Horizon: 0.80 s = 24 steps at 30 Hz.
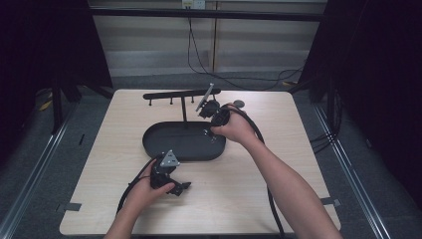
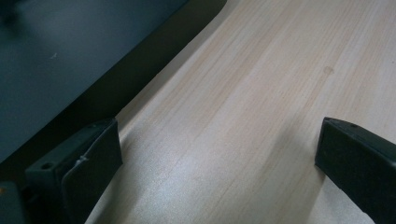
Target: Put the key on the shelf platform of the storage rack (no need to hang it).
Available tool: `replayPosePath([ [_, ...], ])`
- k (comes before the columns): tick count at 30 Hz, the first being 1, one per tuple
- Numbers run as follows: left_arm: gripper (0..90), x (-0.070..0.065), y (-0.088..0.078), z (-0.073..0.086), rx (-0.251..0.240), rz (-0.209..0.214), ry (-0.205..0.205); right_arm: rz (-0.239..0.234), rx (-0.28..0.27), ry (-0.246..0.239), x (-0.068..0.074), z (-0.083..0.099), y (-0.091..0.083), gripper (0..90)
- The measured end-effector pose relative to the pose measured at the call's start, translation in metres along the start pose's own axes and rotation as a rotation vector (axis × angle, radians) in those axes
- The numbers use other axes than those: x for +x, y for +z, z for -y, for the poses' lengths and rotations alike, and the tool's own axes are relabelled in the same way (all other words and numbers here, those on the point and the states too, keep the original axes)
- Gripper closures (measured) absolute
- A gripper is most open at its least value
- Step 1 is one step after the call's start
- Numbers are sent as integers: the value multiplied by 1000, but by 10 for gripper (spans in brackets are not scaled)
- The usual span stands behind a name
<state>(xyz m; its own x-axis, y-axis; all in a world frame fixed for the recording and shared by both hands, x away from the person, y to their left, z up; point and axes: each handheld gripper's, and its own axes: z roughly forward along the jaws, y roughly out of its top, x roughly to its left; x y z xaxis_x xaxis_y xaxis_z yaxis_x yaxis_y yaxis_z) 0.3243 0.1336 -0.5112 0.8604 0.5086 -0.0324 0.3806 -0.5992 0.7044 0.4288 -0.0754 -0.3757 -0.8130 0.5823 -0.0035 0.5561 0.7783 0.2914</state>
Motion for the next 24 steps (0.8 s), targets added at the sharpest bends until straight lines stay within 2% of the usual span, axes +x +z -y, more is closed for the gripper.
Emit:
replayPosePath([
  [18, 0, 0, 0, 0, 0, 0, 0, -13, 2, 15, -6, -10, 16, 863],
  [24, 0, 0, 0, 0, 0, 0, 0, -5, 4, 18, -7, -12, 21, 863],
])
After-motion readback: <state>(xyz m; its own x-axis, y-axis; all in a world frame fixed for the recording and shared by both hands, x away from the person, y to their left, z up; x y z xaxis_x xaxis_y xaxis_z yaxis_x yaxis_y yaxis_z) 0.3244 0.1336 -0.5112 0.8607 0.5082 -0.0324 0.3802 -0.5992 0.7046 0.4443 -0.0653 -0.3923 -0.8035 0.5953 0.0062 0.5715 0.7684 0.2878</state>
